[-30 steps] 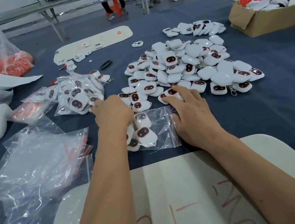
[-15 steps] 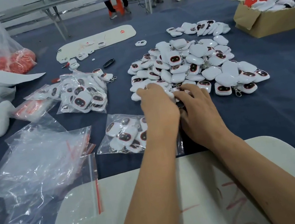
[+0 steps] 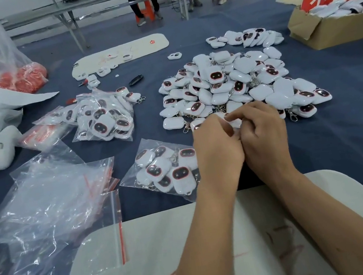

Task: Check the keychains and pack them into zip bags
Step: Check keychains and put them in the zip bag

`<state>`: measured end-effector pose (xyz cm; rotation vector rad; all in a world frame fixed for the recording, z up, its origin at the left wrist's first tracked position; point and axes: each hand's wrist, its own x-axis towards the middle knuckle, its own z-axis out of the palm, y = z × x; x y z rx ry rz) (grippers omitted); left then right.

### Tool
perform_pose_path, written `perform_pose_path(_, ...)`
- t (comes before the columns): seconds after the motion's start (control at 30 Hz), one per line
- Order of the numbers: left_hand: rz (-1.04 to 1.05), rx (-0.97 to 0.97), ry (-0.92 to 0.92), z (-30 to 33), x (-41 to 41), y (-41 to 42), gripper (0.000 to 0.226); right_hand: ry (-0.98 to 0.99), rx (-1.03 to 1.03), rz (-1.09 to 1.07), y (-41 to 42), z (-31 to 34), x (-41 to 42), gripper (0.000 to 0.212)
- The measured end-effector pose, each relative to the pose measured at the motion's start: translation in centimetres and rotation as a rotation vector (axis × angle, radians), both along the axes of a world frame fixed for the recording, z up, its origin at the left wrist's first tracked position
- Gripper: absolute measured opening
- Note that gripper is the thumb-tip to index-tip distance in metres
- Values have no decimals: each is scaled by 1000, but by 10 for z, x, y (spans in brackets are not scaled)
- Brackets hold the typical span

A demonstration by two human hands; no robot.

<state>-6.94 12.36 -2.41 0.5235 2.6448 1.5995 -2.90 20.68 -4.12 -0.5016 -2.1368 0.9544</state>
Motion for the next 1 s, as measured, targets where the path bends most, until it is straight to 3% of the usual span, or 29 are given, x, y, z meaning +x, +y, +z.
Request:
perform_pose_path(0.1, -6, -16, -12, -5, 3, 1, 18, 28, -94, -66, 1, 2, 2, 26)
perform_pose_path(0.23, 40, 45, -27, -1, 4, -2, 23, 67, -61, -63, 0, 0, 0, 16)
perform_pose_path(0.4, 83, 135, -71, 0, -5, -17, 4, 107, -90, 65, -3, -1, 1, 22)
perform_pose_path(0.47, 93, 212, -144, -3, -7, -25, 12, 87, -111, 118, -3, -1, 2, 25)
perform_pose_path(0.7, -59, 494, -284, -5, -17, -41, 31, -39, -320, 382, 2, -3, 8, 15)
perform_pose_path(0.83, 56, 478, -282, -7, -14, -37, 41, -38, -441, 353, 6, -6, 14, 10)
perform_pose_path(1.0, 150, 519, -264, -10, -17, -34, 21, 12, -661, 344, 4, -7, 9, 16)
